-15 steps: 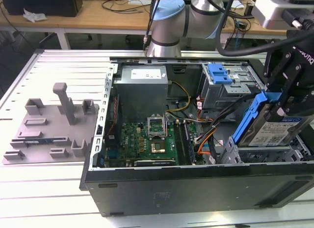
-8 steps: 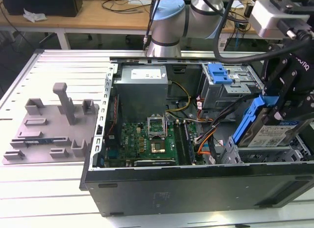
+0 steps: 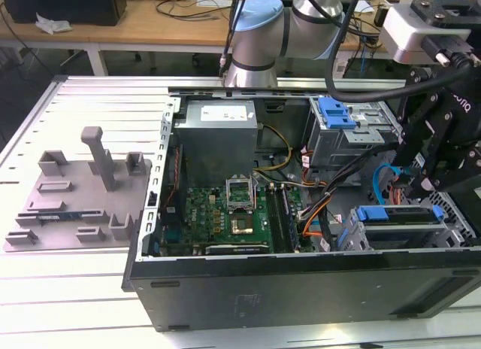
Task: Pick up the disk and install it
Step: 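Insert the disk into the insertion slot, then insert the first disk wire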
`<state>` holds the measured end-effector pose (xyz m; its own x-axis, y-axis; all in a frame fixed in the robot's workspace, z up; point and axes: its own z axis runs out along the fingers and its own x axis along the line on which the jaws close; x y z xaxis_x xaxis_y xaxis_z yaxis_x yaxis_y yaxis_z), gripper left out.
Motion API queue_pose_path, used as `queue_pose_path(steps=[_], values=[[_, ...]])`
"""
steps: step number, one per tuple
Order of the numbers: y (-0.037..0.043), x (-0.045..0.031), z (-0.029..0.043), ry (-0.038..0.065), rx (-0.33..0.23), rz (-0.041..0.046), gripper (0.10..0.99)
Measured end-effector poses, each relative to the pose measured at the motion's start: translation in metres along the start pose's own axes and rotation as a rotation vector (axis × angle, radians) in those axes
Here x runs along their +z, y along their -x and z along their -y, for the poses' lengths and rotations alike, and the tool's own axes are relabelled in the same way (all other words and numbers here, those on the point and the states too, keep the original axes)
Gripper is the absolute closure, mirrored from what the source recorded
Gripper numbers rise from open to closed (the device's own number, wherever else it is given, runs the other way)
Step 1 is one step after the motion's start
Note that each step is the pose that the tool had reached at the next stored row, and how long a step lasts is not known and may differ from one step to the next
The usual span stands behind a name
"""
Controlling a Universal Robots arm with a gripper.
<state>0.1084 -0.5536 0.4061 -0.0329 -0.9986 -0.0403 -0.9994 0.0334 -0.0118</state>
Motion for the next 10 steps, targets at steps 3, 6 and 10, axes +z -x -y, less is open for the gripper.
queue_pose_path(steps=[3,6,10], values=[[0.0,0.0,0.0,0.0,0.0,-0.0001,0.584],[0.0,0.0,-0.0001,0.0,0.0,-0.0001,0.584],[0.0,0.0,-0.0001,0.0,0.0,-0.0001,0.584]])
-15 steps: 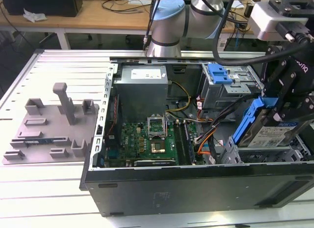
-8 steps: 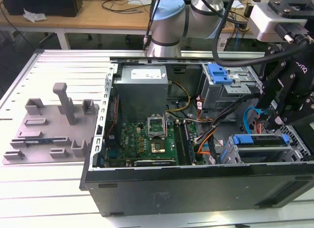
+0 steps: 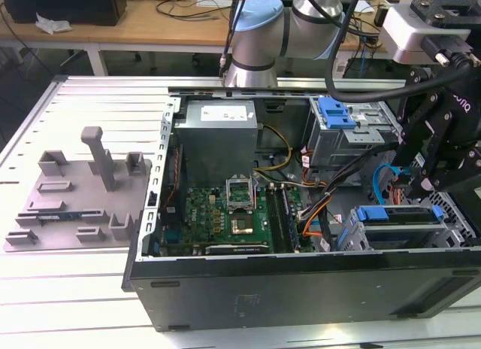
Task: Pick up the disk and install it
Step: 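Insert the first disk wire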
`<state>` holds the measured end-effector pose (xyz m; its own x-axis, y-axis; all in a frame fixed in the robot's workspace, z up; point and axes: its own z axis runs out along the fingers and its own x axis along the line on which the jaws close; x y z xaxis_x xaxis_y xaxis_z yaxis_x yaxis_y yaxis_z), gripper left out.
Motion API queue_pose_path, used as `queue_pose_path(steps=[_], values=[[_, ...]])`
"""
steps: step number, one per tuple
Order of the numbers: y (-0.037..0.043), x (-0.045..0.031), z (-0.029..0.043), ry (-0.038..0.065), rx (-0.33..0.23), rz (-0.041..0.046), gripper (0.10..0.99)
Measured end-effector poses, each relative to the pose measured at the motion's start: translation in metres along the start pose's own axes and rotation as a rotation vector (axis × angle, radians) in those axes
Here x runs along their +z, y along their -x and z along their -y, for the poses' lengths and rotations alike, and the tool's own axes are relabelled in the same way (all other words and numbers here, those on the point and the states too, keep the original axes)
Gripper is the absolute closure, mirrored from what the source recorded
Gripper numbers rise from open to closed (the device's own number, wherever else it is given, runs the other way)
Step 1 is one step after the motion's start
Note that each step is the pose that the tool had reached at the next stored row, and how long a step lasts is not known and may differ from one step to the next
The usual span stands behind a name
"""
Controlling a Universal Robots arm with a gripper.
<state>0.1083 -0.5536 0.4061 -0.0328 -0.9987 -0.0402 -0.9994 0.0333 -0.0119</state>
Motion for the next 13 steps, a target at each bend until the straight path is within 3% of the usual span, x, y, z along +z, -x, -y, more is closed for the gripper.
queue_pose_path(steps=[13], values=[[0.0004,0.0,-0.0002,0.0,0.0,-0.0042,0.584]])
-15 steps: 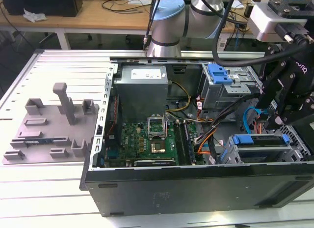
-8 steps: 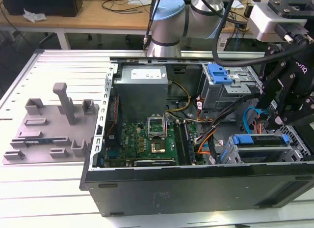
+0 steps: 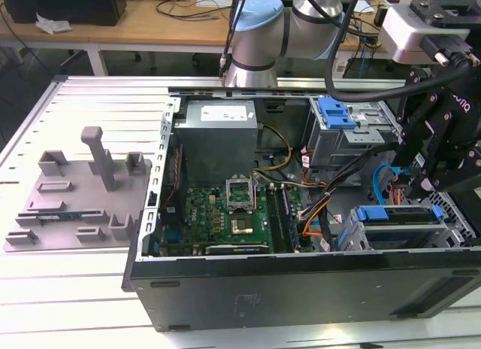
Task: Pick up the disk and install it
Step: 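Insert the first disk wire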
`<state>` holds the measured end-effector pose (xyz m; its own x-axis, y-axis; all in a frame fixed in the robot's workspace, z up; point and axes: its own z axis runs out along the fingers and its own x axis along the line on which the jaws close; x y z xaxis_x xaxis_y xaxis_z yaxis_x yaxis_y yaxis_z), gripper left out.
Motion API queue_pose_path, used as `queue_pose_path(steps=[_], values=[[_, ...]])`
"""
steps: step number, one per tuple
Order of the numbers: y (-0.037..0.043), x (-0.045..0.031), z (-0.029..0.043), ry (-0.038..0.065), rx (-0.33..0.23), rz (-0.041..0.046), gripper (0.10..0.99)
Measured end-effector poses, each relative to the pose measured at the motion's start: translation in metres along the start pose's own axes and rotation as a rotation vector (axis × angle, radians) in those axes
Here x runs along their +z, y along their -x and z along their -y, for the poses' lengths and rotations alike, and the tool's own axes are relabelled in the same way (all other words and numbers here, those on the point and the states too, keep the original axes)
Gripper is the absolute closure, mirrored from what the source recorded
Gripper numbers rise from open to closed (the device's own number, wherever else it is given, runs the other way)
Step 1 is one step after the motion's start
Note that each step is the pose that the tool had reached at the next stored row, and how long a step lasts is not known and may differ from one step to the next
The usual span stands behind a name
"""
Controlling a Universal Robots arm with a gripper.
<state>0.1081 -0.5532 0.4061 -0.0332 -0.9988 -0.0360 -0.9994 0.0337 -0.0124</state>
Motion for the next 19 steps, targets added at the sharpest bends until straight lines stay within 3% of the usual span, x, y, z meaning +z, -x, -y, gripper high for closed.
queue_pose_path(steps=[2,4,5,7,8,10,11,12,13,16,18,19], values=[[0.0001,0.0001,0.0,0.0,0.0,-0.0017,0.584],[0.0016,0.0,0.0,0.0,0.0,-0.0108,0.584],[0.0057,0.0003,0.0,0.0,0.0,-0.0209,0.584],[0.0199,0.0007,-0.0004,-0.001,-0.001,-0.0537,0.584],[0.0317,0.0012,-0.0008,-0.002,-0.001,-0.0753,0.584],[0.0409,0.0014,-0.0011,-0.002,-0.001,-0.0935,0.584],[0.0482,0.0017,-0.0013,-0.003,-0.001,-0.1143,0.584],[0.0507,0.0019,-0.0012,-0.004,-0.002,-0.1308,0.584],[0.0531,0.002,-0.0001,-0.004,-0.002,-0.1582,0.584],[0.0551,0.0021,0.006,-0.002,-0.003,-0.2129,0.584],[0.0558,0.0022,0.0095,-0.001,-0.002,-0.24,0.584],[0.0559,0.0023,0.0106,-0.001,0.001,-0.2462,0.584]])
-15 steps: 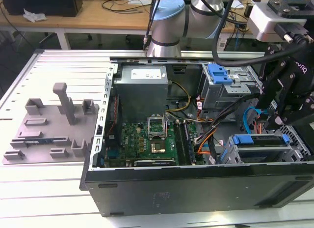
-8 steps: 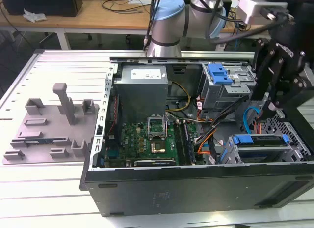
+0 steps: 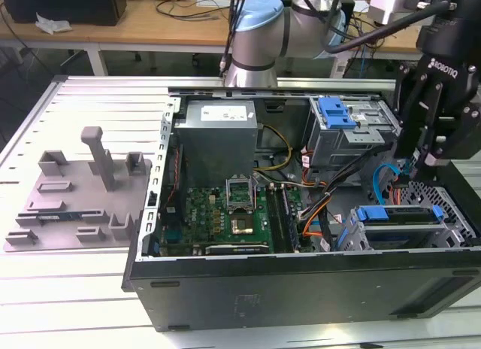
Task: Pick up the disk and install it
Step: 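Insert the first disk wire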
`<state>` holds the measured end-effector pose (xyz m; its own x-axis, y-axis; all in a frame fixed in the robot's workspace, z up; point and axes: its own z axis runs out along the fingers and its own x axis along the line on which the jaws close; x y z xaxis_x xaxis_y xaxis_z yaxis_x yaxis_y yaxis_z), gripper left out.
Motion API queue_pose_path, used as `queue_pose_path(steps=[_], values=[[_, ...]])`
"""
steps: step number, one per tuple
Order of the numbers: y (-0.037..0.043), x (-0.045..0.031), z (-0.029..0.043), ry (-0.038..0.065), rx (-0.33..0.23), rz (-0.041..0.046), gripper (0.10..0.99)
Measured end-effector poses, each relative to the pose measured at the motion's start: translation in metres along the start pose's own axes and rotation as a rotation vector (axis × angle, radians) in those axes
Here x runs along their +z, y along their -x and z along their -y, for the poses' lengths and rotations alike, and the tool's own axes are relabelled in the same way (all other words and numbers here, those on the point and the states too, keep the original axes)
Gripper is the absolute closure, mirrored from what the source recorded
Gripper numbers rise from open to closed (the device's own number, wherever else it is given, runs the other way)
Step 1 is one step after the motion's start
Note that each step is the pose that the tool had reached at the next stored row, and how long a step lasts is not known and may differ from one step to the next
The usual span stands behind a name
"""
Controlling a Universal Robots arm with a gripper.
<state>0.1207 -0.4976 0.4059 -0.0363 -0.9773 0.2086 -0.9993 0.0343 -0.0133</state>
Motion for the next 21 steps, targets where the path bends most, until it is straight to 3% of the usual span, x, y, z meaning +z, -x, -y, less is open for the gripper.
queue_pose_path(steps=[4,7,9,13,15,21], values=[[0.0018,-0.0004,0.012,0.004,0.019,-0.0262,0.584],[0.007,-0.0012,0.0324,0.005,0.019,-0.0517,0.584],[0.0114,-0.002,0.0396,0.006,0.018,-0.0624,0.584],[0.029,-0.0056,0.0425,0.005,0.018,-0.0848,0.584],[0.0434,-0.0087,0.0428,0.005,0.018,-0.0942,0.584],[0.0444,-0.006,0.0445,0.023,0.088,-0.1028,0.584]])
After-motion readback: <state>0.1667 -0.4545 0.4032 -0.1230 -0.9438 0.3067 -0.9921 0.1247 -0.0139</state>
